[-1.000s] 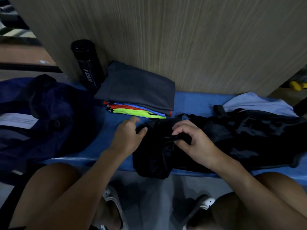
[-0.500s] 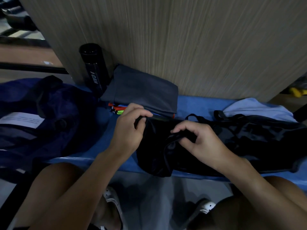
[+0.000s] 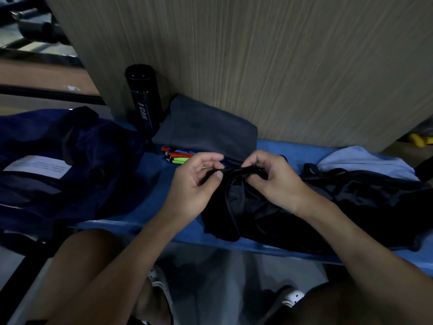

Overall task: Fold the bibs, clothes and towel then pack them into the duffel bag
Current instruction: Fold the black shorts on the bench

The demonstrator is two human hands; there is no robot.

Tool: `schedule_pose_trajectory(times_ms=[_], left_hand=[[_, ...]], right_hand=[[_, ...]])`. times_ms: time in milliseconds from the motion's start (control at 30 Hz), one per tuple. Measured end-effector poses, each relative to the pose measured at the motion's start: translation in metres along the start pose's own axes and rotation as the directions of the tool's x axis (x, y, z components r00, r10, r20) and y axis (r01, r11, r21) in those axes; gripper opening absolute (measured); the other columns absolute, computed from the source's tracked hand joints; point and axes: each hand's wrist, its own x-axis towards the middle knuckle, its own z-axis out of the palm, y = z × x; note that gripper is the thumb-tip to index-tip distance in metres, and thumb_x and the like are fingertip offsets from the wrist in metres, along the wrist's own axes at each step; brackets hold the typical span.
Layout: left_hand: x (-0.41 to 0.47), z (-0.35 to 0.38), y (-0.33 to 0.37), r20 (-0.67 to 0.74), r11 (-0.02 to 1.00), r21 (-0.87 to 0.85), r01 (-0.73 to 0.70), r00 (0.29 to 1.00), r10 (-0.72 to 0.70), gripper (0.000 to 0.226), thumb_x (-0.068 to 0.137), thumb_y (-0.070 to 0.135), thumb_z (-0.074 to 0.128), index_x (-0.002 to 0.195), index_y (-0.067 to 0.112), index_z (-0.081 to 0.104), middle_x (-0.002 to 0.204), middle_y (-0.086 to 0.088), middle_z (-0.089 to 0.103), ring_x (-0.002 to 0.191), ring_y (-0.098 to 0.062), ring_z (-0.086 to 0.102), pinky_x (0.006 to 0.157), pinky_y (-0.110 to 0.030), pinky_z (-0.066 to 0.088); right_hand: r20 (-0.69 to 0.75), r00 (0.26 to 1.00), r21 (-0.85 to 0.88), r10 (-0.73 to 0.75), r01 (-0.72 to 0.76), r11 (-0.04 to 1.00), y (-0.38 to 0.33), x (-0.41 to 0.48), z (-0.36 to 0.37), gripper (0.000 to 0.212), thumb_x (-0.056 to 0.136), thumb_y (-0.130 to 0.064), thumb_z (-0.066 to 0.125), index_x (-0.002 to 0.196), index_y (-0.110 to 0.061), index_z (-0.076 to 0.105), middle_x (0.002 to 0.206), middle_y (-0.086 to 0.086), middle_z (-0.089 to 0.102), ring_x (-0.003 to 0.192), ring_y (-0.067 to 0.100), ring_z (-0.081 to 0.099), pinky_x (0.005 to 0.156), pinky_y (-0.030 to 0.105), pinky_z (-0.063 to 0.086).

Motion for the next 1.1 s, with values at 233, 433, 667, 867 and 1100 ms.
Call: schedule_pose_trajectory(times_ms=[233,433,667,867,1100], left_hand=[[-0.006,0.006,-0.002,-0.032,0.921,0.103,0.375,0.927,-0.374,0.064,0.077,0.025,0.084,0.127,0.022,0.044,0.088,0.004,0.074,0.083,0.000,0.069,0.071,-0.013,0.052],[-0.004,-0.003,-0.013,-0.182,0.958,0.122,0.261,0.954,-0.237,0.031,0.089,0.005,0.069,0.111,0.024,0.055,0.084,-0.005,0.073,0.083,-0.021,0.071,0.087,-0.046,0.057],[0.008,-0.035,-0.032,-0.087,0.882,0.452,0.134,0.991,-0.106,0.026,0.091,0.001,0.065,0.091,0.027,0.070,0.090,0.010,0.070,0.093,-0.009,0.068,0.091,-0.037,0.056],[-0.004,-0.039,-0.039,-0.144,0.781,0.487,0.391,0.918,-0.369,0.031,0.090,0.028,0.071,0.113,0.018,0.053,0.089,0.006,0.059,0.086,-0.013,0.061,0.073,-0.023,0.049],[-0.033,-0.037,-0.041,-0.178,0.621,0.617,0.483,0.855,-0.488,0.040,0.092,0.053,0.059,0.080,0.016,0.047,0.070,0.007,0.051,0.060,-0.004,0.047,0.051,-0.023,0.031]], right_hand=[[-0.139,0.989,0.019,0.060,-0.058,0.998,0.009,0.014,0.013,0.021,0.087,0.002,0.062,0.082,-0.018,0.063,0.079,-0.006,0.066,0.077,0.006,0.063,0.077,0.022,0.051],[-0.104,0.988,-0.021,0.113,-0.116,0.993,0.021,0.022,0.019,0.027,0.086,-0.002,0.065,0.084,-0.029,0.061,0.087,-0.007,0.068,0.089,0.012,0.066,0.087,0.027,0.052],[-0.017,0.995,-0.154,0.099,-0.100,0.983,0.026,0.032,0.029,0.022,0.087,-0.001,0.066,0.097,-0.020,0.061,0.093,-0.004,0.063,0.086,0.012,0.061,0.083,0.024,0.050],[-0.031,0.999,-0.320,0.041,-0.049,0.946,0.029,0.022,0.036,0.030,0.086,-0.011,0.070,0.115,-0.016,0.060,0.110,-0.002,0.058,0.103,0.012,0.055,0.093,0.020,0.040],[-0.120,0.991,-0.561,-0.067,-0.012,0.828,0.042,-0.045,0.036,0.037,0.081,-0.017,0.072,0.115,-0.018,0.059,0.106,-0.002,0.054,0.100,0.021,0.054,0.084,0.037,0.040]])
